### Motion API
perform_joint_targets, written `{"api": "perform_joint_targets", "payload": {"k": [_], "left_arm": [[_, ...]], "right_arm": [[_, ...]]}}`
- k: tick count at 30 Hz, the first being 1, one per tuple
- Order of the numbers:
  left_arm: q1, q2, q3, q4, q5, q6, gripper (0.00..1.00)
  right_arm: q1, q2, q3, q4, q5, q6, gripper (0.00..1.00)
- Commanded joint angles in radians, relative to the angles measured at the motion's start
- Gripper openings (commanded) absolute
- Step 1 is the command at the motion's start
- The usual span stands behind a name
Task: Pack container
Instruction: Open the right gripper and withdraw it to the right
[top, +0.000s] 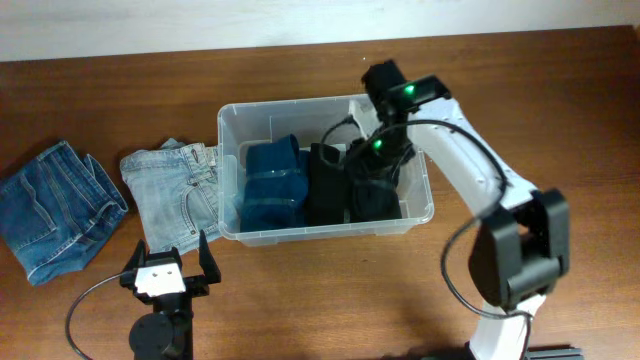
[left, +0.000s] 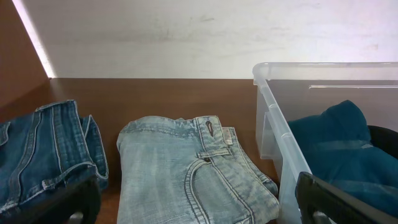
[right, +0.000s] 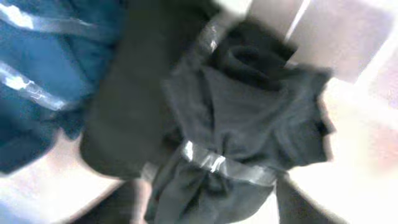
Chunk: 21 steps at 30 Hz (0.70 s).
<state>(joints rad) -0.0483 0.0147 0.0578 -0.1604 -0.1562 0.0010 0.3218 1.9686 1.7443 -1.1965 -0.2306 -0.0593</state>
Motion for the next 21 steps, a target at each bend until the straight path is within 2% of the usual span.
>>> {"api": "perform_joint_targets", "payload": {"k": [1, 6, 11, 15, 21], "left_arm": [[0.005, -0.005, -0.010, 0.003, 0.003, 0.015, 0.99], [0.005, -0.005, -0.010, 0.003, 0.003, 0.015, 0.99], [0.005, -0.005, -0.010, 0.003, 0.003, 0.015, 0.99], [0.005, -0.005, -0.010, 0.003, 0.003, 0.015, 0.99], [0.005, -0.005, -0.010, 0.003, 0.003, 0.015, 1.00]], "right_arm": [[-0.047, -0.122, 0.065, -0.019, -0.021, -0.007, 0.99], [-0.177, -0.225, 0.069, -0.069, -0.020, -0.008, 0.98], [-0.385, -0.296, 0.069, -0.138, -0.019, -0.008, 0.99], [-0.557, -0.297, 0.068, -0.209, -0.008, -0.008, 0.99], [-0.753, -0.281, 0.067, -0.214, 0.006, -0.008, 0.98]]}}
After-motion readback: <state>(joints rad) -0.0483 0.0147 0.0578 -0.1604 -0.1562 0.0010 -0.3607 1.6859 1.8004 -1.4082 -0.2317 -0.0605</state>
